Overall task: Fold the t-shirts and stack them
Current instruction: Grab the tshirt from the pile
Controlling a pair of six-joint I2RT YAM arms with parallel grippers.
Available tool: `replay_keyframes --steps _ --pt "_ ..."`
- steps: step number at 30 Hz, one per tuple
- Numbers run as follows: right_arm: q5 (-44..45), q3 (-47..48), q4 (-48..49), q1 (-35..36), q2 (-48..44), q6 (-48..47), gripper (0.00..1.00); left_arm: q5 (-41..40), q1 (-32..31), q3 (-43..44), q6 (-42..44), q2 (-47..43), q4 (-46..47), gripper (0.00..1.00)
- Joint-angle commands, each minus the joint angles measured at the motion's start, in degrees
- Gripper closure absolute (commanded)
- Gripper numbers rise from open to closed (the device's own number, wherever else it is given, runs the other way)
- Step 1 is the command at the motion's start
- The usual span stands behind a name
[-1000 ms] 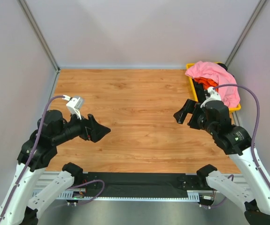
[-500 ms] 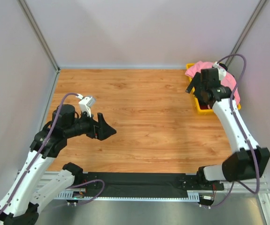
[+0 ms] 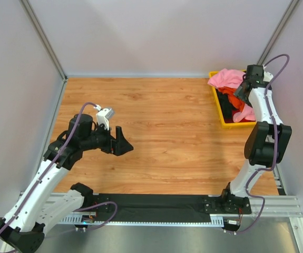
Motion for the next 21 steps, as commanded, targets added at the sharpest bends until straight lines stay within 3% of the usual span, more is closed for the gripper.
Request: replay_keyframes --steps 1,11,16,21 --pt "-1.4 1.0 5.7 -2.3 1.2 -2.8 0.39 -1.2 0.2 -1.3 2.0 -0.9 0.6 0.02" --pt "-10.4 1.6 10.4 -7.2 6.8 -7.9 0.41 -1.1 0.2 -6.7 -1.7 -0.5 4.9 0.02" --pt "-7.6 2.5 10.6 -8.5 6.7 -8.1 0.59 0.0 0.2 -7.7 -2.9 0.7 6.1 0.02" --pt "-7.9 2.6 9.8 -8.3 2.2 -7.8 0.62 2.7 0.1 -9.3 -3.7 0.4 8.1 0.02"
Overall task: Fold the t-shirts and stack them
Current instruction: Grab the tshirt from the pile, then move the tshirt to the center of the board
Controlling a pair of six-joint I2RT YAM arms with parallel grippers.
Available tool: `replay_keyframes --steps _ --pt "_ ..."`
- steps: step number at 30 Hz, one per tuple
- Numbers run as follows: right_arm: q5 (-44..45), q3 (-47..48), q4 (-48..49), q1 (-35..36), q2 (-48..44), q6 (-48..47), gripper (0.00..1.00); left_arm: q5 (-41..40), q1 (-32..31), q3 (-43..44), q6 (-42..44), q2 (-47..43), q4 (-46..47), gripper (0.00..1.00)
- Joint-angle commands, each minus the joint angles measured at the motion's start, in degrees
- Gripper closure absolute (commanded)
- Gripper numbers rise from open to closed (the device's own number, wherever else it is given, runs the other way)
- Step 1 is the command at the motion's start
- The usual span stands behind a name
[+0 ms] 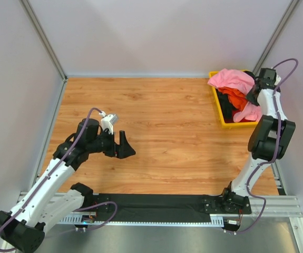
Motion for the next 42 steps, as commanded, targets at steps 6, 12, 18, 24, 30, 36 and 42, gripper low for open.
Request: replay_keyframes --steps 6,12,18,24,30,36,42 --pt "-0.9 0.2 1.4 0.4 -6.8 -1.1 1.0 4.9 0.1 -1.5 -3.0 -2.5 4.1 0.02" --pt "-1.3 2.7 -3.7 0.8 -9.7 -1.9 1.0 4.9 0.1 -1.5 -2.5 -5.0 3.0 0.02" --pt "-16.6 19.0 -15.5 5.6 -16.7 3.6 1.0 0.3 0.2 1.1 -5.1 -5.4 1.9 0.04" --pt "-25.9 1.8 -13.1 32.1 -31.3 6.5 1.0 -2.7 0.2 1.4 -10.7 -7.1 3.6 0.06" --pt "-19.5 -26.7 -8.0 54.6 -39.0 12.6 0.99 -8.8 0.2 6.2 -8.8 -7.6 -4.8 0.06" --pt "-15.1 -40.8 -7.5 61.9 -45.1 16.8 0.67 -16.0 0.2 3.4 -11.0 -7.2 -6.9 0.06" --pt "-0.4 -38.0 -9.5 59.7 -48.6 12.6 0.42 -13.3 1.4 0.7 -12.4 2.6 0.7 0.06"
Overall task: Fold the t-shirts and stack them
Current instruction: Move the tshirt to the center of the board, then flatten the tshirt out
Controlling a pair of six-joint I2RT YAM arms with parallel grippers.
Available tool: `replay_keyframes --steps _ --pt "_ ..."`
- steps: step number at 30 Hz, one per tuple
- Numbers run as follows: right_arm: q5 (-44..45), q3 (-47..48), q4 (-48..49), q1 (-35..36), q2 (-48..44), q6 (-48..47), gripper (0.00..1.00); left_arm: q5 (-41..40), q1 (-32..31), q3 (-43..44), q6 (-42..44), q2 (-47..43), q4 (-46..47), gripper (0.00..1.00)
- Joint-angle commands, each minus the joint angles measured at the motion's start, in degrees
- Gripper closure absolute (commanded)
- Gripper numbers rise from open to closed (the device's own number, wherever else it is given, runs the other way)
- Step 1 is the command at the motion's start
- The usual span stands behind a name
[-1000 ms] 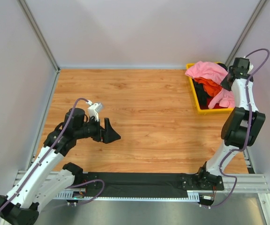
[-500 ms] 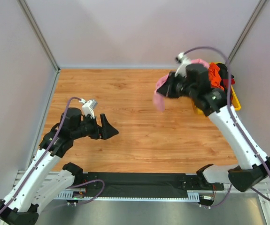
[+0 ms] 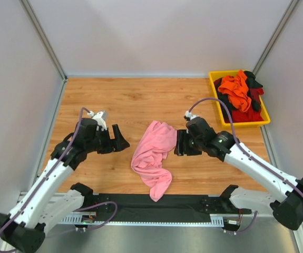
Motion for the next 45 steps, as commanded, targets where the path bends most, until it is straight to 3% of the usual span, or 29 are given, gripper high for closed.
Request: replay_keyframes --steps 1,3,6,13,23,26,27,29,30,32,35,39,42,45 --pt "12.3 3.0 3.1 -4.1 0.3 -1.7 0.42 0.5 0.8 -0.9 -1.5 9.1 6.3 0.08" --pt "13.1 2.4 7.4 -7.6 3.2 -1.0 0.43 2.7 0.8 -0.5 -1.2 13.5 8.1 0.09" --pt "7.2 1.6 15.2 -14.2 12.2 0.4 0.44 8.4 0.8 -1.4 -0.3 23.1 15.1 0.17" --pt "3.1 5.9 25.5 -15.1 27.6 -2.8 0.46 8.7 0.7 -1.4 0.3 34.7 19.1 0.23" --pt "2.2 4.6 30.8 -16.4 35.4 -5.3 0.49 14.5 -0.1 -1.0 -0.1 46.5 26.3 0.33" --pt "-0.1 5.2 31.0 -16.9 35.5 -7.1 0.57 16.0 -0.6 0.8 -0.6 49.9 27.6 0.45" --pt "-0.4 5.4 31.1 -17.3 35.1 -7.5 0.61 16.4 -0.7 1.8 -0.5 51.2 27.6 0.65" --pt "-0.5 6.4 30.1 -17.7 34.3 -8.4 0.9 15.7 -0.8 2.9 -0.4 51.6 27.1 0.84" --pt "0.1 7.3 28.6 -18.0 33.7 -8.9 1.0 14.6 -0.7 5.1 -0.1 51.4 24.3 1.0" --pt "1.2 11.8 22.7 -18.1 31.5 -9.9 1.0 9.8 -0.7 8.7 1.4 50.2 19.6 1.0" --pt "5.3 22.1 10.1 -18.1 26.6 -10.4 1.0 0.5 -0.7 21.2 4.2 45.7 5.0 1.0" --pt "7.5 28.6 0.8 -16.2 16.4 -10.4 1.0 -10.2 -0.7 30.2 6.0 36.5 -4.0 1.0" --pt "7.5 28.6 -3.1 -14.9 11.5 -8.7 1.0 -11.1 -0.8 32.8 6.1 33.5 -8.0 1.0" --pt "6.1 23.2 -2.7 -13.8 8.2 -6.4 1.0 -6.4 -0.8 28.7 5.0 31.9 -7.9 1.0"
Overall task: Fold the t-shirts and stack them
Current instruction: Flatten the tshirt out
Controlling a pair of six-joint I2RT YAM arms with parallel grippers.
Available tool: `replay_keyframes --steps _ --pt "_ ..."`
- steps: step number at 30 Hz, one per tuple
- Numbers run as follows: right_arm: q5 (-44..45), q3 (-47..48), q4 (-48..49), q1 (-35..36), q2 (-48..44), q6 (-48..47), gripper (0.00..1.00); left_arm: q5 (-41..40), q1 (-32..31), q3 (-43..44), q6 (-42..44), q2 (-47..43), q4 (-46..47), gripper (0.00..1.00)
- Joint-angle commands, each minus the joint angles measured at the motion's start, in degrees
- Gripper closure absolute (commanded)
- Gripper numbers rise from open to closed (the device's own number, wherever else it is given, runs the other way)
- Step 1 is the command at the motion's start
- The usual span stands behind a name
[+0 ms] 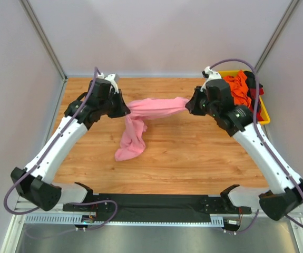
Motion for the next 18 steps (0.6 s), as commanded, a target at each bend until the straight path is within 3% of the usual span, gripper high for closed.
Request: replay_keyframes --steps 1,6,7,8,11,14,16,18 --pt "0.2 -6.5 -6.5 1.1 -1.1 3.3 1.0 1.2 -0.5 -5.3 0.2 -0.1 -7.2 1.0" --pt "0.2 -16.3 -3.0 2.2 -3.7 4.5 1.0 4.7 -3.7 -19.4 -2.5 -2.6 -0.8 1.0" --pt "1.1 -19.7 -3.0 2.2 -4.0 4.5 1.0 7.1 -4.4 -21.4 -3.0 -3.0 0.3 0.95" --pt "1.5 -21.6 -3.0 2.2 -4.1 4.5 1.0 8.4 -4.8 -24.8 -3.3 -3.3 2.3 0.77" --pt "1.9 -30.1 -3.6 2.2 -4.2 5.0 0.98 8.8 -5.0 -28.5 -4.7 -4.7 2.4 0.55" --pt "2.1 -34.2 -2.8 2.2 -5.3 6.6 0.77 3.4 -4.9 -28.1 -4.1 -6.8 0.5 0.41" --pt "1.9 -33.4 -2.4 2.2 -5.8 6.4 0.62 0.7 -3.2 -27.3 -3.2 -6.4 0.0 0.38" --pt "1.1 -30.3 -0.5 2.2 -4.7 4.3 0.55 1.9 1.3 -27.0 -2.9 -4.2 0.6 0.38"
